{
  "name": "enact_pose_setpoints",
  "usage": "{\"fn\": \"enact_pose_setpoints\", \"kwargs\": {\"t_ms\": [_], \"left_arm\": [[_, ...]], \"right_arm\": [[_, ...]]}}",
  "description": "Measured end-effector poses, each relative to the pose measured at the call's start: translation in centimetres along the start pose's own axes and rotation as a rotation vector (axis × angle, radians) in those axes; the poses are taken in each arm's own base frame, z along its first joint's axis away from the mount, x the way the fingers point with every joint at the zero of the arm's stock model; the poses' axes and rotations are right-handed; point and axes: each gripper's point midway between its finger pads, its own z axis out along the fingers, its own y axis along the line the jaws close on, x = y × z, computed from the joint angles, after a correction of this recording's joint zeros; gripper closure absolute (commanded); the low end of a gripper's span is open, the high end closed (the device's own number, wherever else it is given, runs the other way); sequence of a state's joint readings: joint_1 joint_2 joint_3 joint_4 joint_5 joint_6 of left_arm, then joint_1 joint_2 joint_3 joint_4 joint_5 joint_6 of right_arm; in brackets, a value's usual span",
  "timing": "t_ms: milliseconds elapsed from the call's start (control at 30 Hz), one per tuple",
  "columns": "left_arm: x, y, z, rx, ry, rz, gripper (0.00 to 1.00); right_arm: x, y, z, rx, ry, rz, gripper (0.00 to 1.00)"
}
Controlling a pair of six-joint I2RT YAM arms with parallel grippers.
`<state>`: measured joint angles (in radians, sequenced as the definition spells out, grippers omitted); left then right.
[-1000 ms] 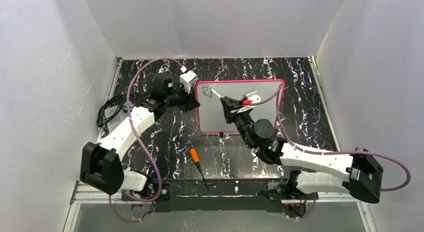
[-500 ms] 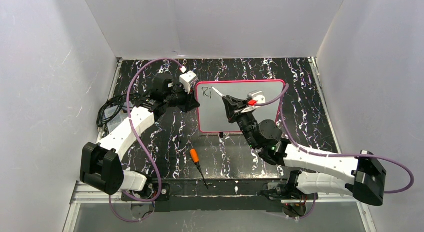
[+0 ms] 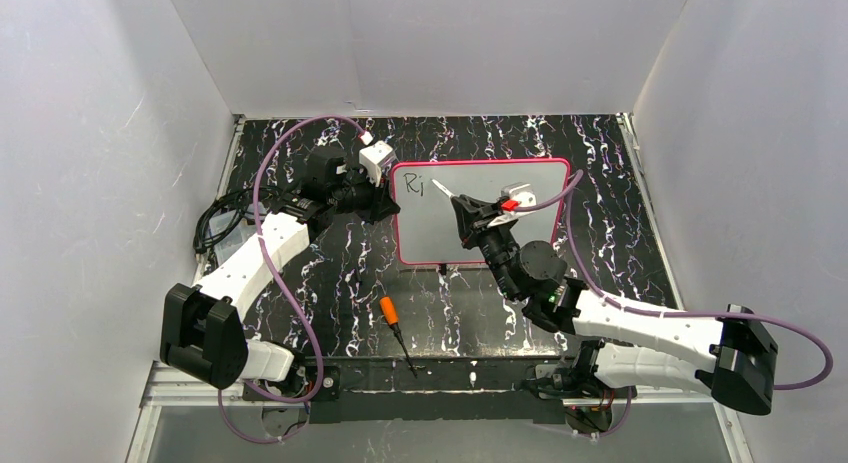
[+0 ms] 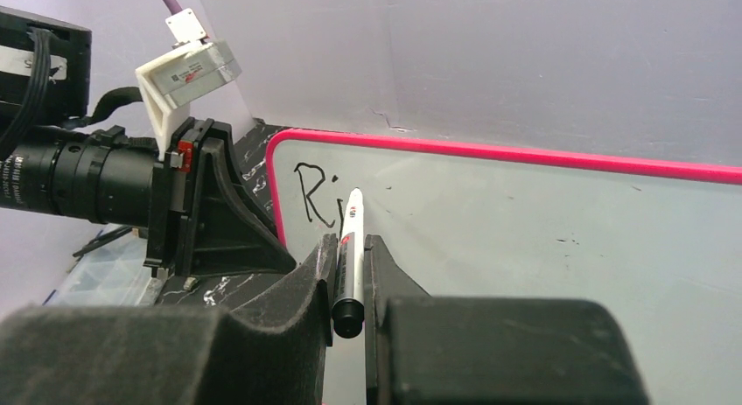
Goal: Write a sentence on the whiteboard
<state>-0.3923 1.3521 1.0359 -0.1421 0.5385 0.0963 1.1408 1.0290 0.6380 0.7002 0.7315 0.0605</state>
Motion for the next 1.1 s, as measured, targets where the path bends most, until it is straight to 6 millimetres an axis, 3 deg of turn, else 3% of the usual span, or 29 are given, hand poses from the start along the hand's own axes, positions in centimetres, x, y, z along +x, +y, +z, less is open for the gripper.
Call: {"fn": "enact_pose_setpoints", "kwargs": {"t_ms": [333, 700, 1100], "left_arm": [[0.0, 0.0, 0.0, 0.000, 0.000, 0.000, 1.00], [0.0, 0.2, 0.0, -0.009, 0.001, 0.000, 1.00], [0.0, 0.1, 0.0, -0.008, 0.002, -0.001, 1.00]], "right_arm": [[0.9, -0.7, 0.1, 0.042, 0.019, -0.015, 0.99], [2.2, 0.0, 0.6, 0.024, 0.035, -0.044, 0.99], [2.7, -0.9, -0.2, 0.045, 0.062, -0.046, 0.99]]}}
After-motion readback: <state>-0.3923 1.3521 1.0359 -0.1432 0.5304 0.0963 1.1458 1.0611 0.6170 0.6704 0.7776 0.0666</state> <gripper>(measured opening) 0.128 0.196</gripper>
